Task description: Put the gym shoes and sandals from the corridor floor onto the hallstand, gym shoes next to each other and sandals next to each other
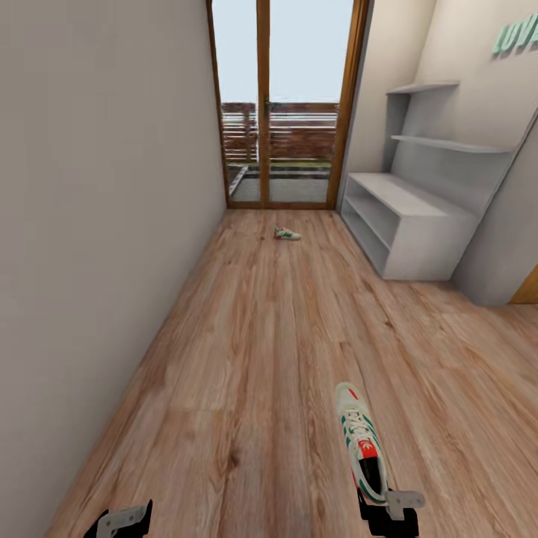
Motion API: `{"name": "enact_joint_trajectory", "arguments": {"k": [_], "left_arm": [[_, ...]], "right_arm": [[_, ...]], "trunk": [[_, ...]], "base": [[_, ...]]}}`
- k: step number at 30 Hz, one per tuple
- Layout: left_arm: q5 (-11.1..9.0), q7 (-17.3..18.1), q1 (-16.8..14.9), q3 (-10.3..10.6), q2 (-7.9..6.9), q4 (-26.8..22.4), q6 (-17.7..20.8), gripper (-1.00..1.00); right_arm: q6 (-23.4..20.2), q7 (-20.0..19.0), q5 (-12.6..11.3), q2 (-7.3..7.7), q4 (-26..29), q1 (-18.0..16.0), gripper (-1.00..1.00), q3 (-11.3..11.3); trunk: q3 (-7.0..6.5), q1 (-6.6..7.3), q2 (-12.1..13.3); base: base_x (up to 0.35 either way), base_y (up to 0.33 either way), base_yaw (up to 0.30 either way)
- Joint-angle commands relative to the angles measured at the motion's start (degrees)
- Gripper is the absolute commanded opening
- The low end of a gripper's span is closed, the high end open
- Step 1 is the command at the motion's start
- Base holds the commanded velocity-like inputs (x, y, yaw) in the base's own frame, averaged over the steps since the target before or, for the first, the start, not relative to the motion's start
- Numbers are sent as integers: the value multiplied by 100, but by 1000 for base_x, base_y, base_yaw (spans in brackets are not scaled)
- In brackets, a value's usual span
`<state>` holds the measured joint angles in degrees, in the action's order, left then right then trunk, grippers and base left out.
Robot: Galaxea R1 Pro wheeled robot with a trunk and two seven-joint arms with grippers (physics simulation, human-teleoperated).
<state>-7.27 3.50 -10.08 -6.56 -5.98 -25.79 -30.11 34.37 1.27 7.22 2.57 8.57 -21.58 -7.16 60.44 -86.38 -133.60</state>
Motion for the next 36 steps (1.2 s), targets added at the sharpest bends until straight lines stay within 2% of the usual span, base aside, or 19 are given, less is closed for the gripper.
{"name": "enact_joint_trajectory", "arguments": {"k": [1, 9, 36], "left_arm": [[-55, 37, -3, -3, 0, 4, -12, 100], [-55, 37, -3, -6, 0, 2, -17, 100], [-55, 37, -3, -7, 8, 4, -21, 100]], "right_arm": [[17, 23, 60, -2, -5, -4, -100, -40], [17, 20, 60, -4, -5, -4, -100, -40], [17, 14, 60, 6, -5, -4, -100, -40]], "trunk": [[5, -2, -2], [5, -2, -2], [5, -2, -2]], "base": [[336, 0, -165], [336, 0, -126], [336, 0, -3]]}}
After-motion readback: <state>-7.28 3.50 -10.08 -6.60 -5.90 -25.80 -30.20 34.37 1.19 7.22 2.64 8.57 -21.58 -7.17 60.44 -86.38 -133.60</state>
